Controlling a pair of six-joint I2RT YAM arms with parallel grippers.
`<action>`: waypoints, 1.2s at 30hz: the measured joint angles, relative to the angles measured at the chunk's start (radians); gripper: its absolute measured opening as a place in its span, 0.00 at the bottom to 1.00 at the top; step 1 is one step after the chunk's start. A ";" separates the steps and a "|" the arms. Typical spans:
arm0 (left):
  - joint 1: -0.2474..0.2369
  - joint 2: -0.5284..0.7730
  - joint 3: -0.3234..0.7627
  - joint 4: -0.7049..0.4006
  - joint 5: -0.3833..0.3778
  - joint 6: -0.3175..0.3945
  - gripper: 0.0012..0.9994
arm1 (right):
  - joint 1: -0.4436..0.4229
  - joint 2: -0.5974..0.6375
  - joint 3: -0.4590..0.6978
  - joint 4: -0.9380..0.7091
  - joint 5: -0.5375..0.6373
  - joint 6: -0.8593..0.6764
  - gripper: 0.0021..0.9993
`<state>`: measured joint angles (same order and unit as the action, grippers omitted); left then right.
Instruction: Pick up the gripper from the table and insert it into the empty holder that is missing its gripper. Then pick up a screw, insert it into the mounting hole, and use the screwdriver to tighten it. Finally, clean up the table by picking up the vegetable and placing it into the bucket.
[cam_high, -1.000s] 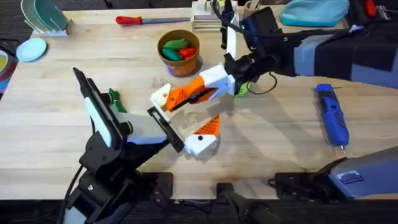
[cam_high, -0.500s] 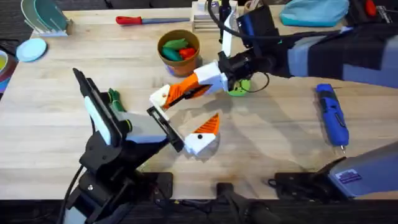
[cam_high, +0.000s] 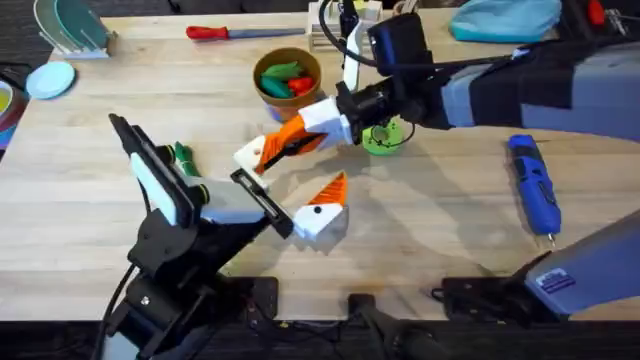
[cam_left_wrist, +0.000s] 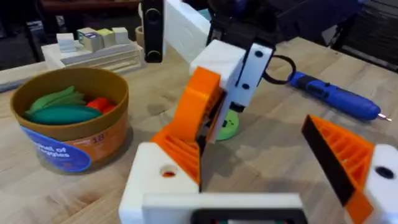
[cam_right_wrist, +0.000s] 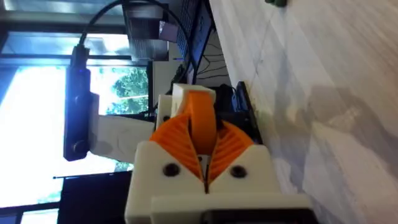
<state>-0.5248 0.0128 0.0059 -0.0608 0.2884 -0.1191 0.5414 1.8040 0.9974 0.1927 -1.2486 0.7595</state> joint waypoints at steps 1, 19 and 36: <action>0.000 0.000 0.000 0.000 -0.004 -0.002 0.99 | 0.002 0.001 0.000 0.010 0.005 0.009 0.01; 0.000 0.000 0.000 -0.003 -0.020 -0.021 0.99 | 0.011 0.003 0.002 0.024 0.051 0.034 0.01; 0.000 0.000 0.000 0.000 -0.003 -0.021 0.99 | -0.017 0.002 0.002 0.016 0.032 0.034 0.01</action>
<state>-0.5247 0.0132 0.0059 -0.0608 0.2855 -0.1398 0.5243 1.8065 0.9997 0.2089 -1.2171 0.7937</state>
